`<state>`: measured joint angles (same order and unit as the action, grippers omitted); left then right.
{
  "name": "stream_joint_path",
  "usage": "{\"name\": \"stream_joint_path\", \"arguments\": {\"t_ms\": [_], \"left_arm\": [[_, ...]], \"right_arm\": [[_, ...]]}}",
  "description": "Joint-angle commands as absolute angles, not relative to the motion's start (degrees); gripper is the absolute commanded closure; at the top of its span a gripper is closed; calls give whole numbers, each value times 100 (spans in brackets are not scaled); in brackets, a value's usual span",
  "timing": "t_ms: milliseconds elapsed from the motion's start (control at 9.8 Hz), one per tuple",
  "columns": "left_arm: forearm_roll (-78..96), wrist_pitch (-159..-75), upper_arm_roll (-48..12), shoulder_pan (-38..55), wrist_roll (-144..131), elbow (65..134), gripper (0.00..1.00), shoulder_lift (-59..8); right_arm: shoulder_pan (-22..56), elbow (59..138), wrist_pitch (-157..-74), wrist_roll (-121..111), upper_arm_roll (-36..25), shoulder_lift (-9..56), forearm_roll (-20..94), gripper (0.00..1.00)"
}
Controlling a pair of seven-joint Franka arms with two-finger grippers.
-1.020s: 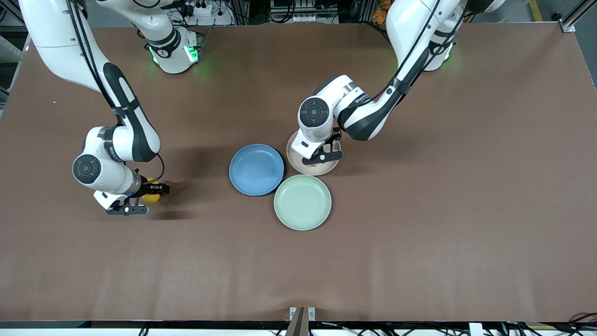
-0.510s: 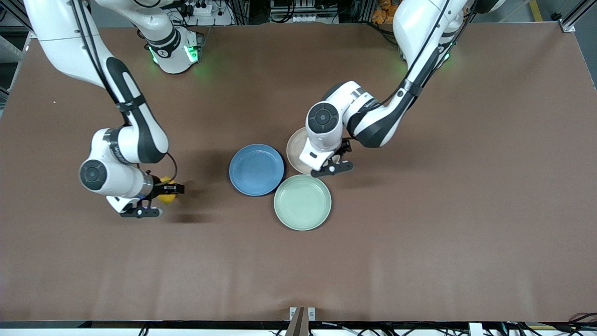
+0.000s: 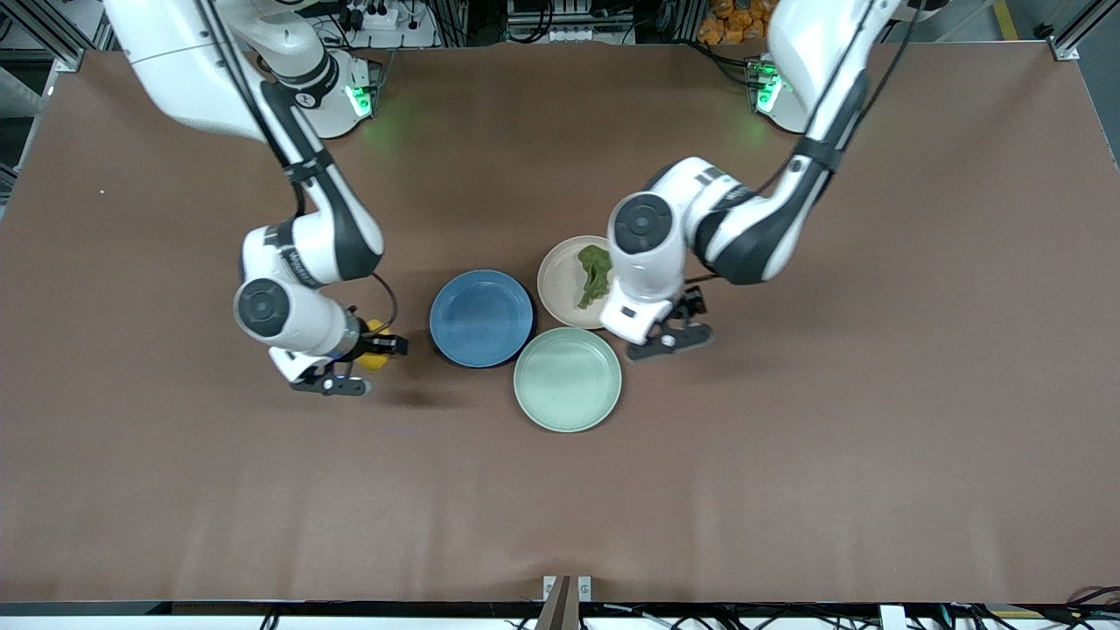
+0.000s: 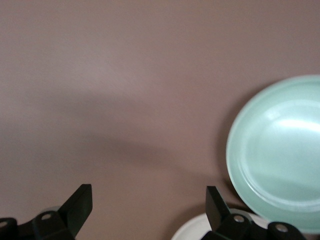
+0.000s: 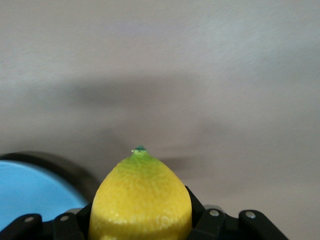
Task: Place lemon and lettuce in plates
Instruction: 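Release the lettuce onto the beige plate while the right gripper carries the lemon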
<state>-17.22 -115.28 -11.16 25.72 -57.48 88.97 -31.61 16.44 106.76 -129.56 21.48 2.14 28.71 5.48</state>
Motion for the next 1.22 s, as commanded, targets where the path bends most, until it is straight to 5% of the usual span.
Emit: {"name": "stream_joint_path", "arguments": {"t_ms": [0,612,1122], "left_arm": [[-1881,-11426,-1160,2059,-5617,8956,0,-2883],[-1102,-11417,-1099,1136,-3067,9499,0,-2208],[-246,-11426,-1028,844,-1978,10738,0,-1048]], "right_arm": [[2046,10723,-12876,2749,211,2716,598,76],[2890,10723,-13051,3129,193,2786,598,72],[3102,10758,-13490,3120,193,3119,598,72]]}}
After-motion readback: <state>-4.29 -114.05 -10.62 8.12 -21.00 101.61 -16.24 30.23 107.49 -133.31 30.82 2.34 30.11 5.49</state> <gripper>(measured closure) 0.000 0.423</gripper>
